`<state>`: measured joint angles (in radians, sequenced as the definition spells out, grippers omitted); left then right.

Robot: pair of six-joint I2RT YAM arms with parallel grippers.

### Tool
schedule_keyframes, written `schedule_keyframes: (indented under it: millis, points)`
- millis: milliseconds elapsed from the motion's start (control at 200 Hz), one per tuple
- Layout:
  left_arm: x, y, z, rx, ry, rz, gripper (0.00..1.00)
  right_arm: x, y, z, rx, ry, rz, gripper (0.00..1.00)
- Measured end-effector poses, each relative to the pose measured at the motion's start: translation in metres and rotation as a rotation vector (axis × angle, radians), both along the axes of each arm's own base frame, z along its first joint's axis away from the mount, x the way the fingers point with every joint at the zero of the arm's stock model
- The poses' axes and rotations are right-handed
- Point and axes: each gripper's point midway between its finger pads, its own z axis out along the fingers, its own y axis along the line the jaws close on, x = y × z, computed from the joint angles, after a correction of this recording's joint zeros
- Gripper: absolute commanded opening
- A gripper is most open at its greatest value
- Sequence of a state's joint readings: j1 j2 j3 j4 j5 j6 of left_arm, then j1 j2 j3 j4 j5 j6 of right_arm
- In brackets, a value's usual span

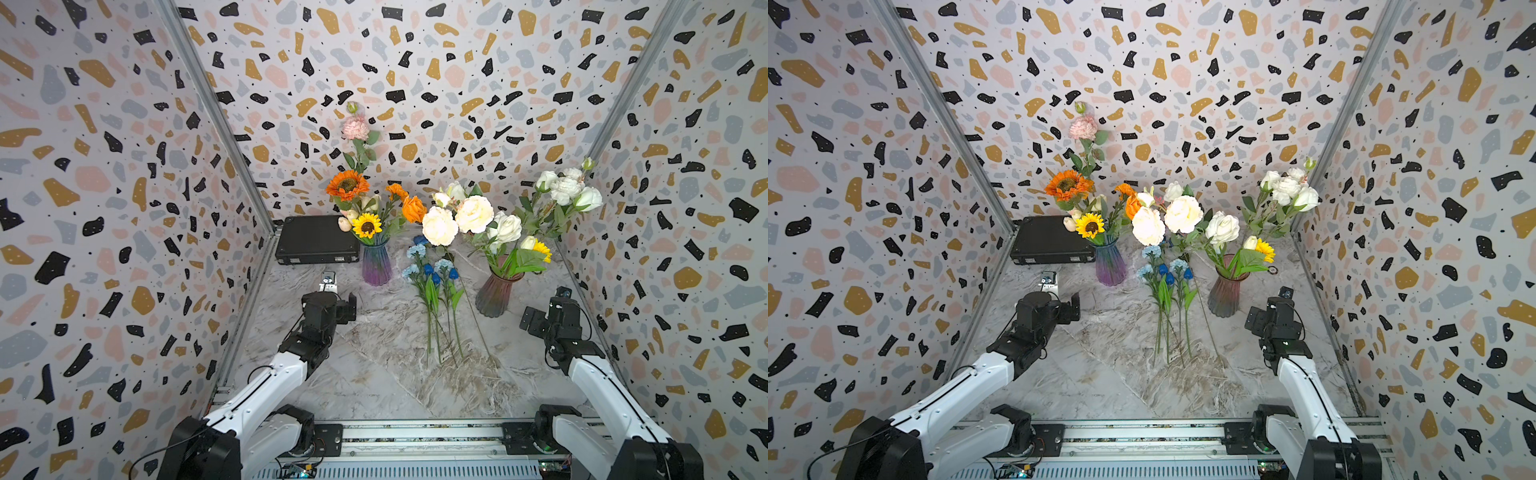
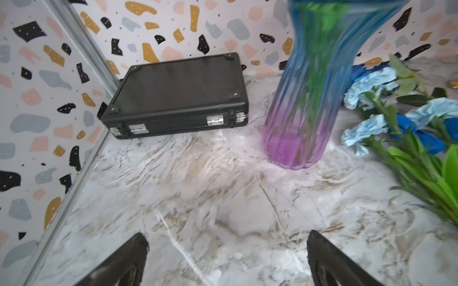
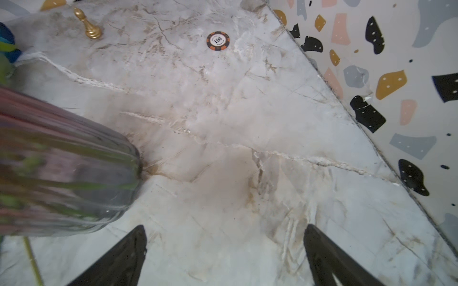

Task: Pick out blue flowers from the vase
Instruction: Reset both arms

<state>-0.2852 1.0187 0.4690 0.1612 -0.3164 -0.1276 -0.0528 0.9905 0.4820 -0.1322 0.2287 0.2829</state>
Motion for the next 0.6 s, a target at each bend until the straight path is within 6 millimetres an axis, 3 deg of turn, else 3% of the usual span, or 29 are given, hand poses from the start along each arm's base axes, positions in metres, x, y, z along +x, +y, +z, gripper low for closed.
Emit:
schedule_keyframes:
  millis: [130,325,506,601]
  points:
    - [0.001,0.033,-0.009,-0.005,0.016,0.094,0.99,0.010,-0.010,-0.015,-0.037,0.033,-0.019,1.00]
    - [0.007,0.054,-0.006,-0.007,-0.022,0.158,0.99,0.028,-0.012,-0.018,-0.078,-0.053,0.011,1.00]
    - [0.002,0.079,-0.049,0.005,0.040,0.230,0.99,0.044,-0.011,-0.026,-0.098,-0.094,0.040,1.00]
    - [0.001,0.082,-0.061,0.014,0.053,0.232,0.99,0.052,-0.010,-0.025,-0.111,-0.120,0.057,1.00]
